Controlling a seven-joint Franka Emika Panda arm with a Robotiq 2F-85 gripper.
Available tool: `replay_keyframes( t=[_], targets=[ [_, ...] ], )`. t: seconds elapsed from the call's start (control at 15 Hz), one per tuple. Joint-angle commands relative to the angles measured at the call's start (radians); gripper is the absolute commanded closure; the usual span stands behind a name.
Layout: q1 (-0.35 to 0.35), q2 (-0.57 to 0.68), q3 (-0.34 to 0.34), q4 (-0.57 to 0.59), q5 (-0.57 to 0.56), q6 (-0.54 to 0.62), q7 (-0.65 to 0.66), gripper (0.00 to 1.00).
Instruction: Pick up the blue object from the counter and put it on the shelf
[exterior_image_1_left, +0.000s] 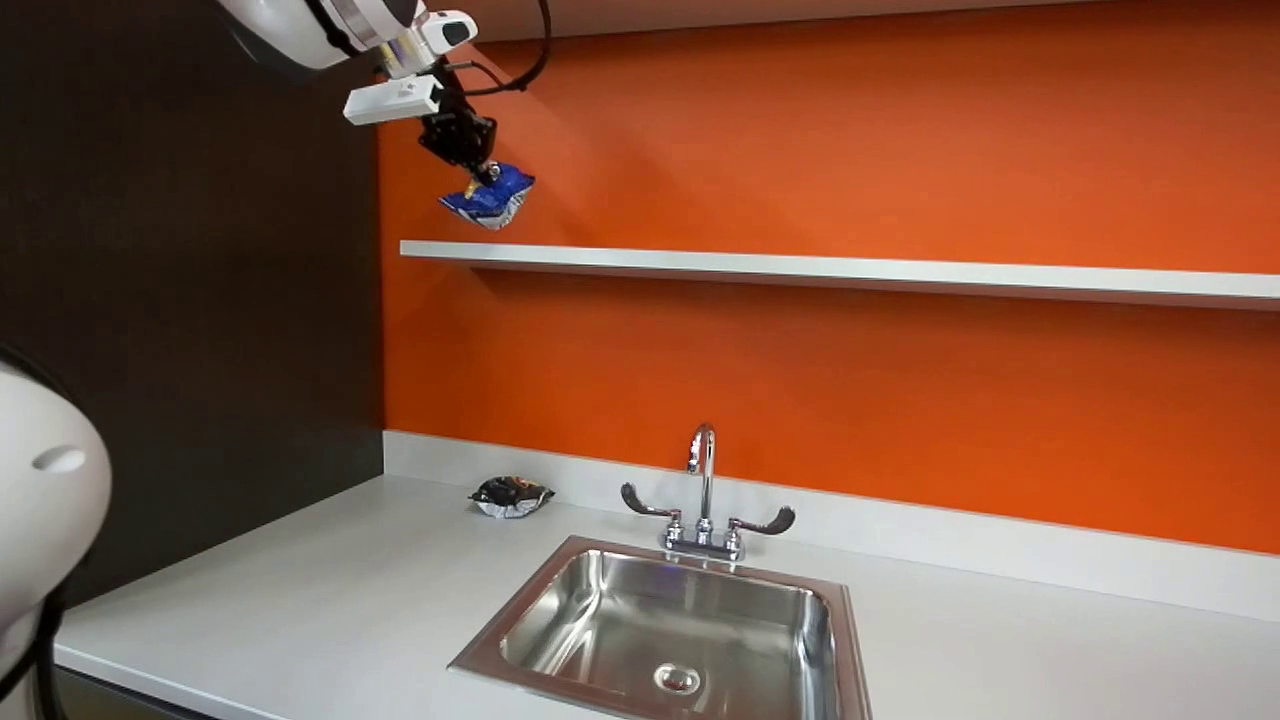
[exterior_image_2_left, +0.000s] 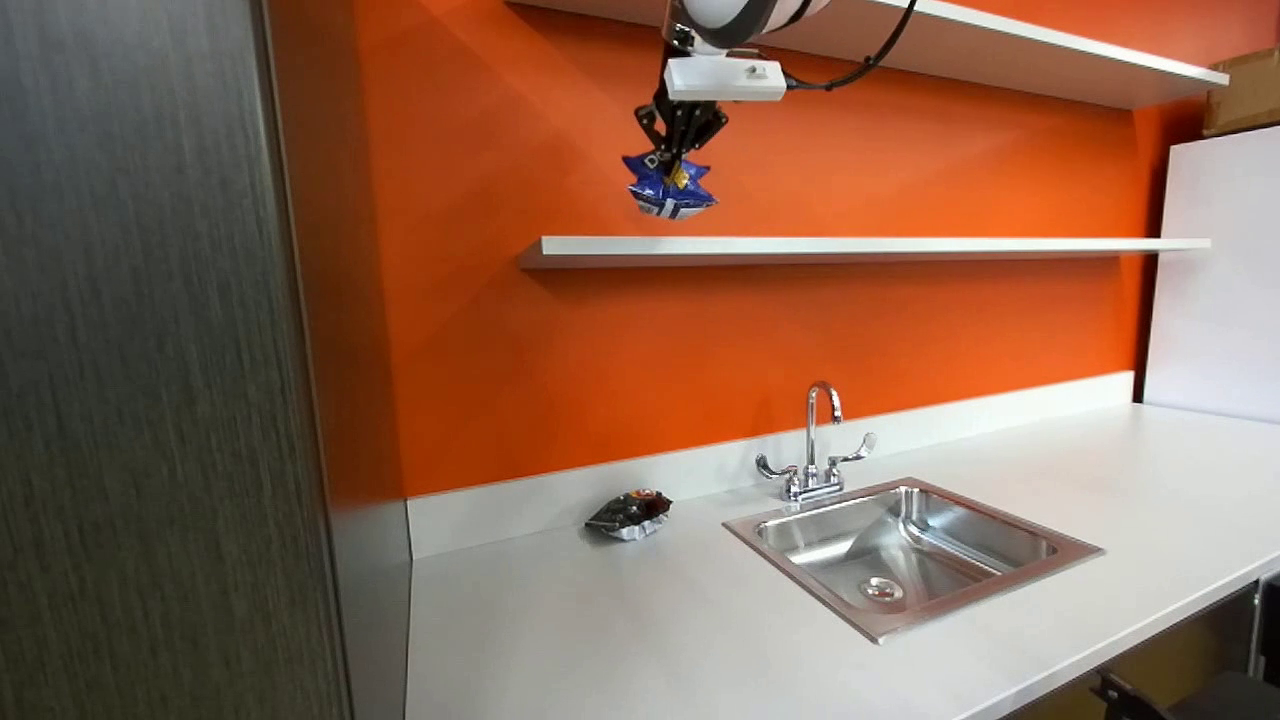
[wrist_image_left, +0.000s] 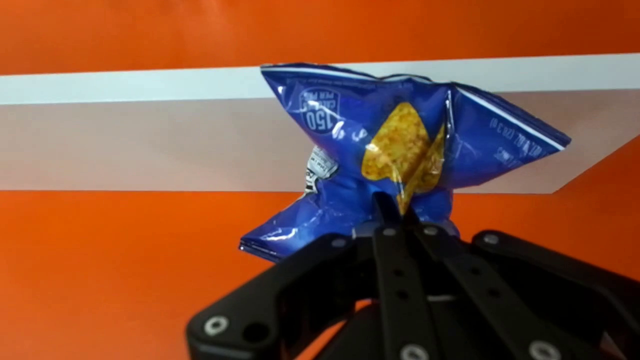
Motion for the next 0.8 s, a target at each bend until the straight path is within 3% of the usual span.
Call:
replay_keyframes(
  t=[0.0,0.33,0.67,0.73],
  targets=[
    [0.021,0.114,-0.017,0.148,-0.082,-0.034,0.061,1.0],
    [0.072,0.245,-0.075,0.271,-0.15,-0.058,0.096,1.0],
    [0.14,0.34,-0.156,0.37,-0.15,-0.087,0.097,1.0],
    [0.152,0.349,-0.17,0.386,-0.149,-0.094,0.095,0.74]
  ],
)
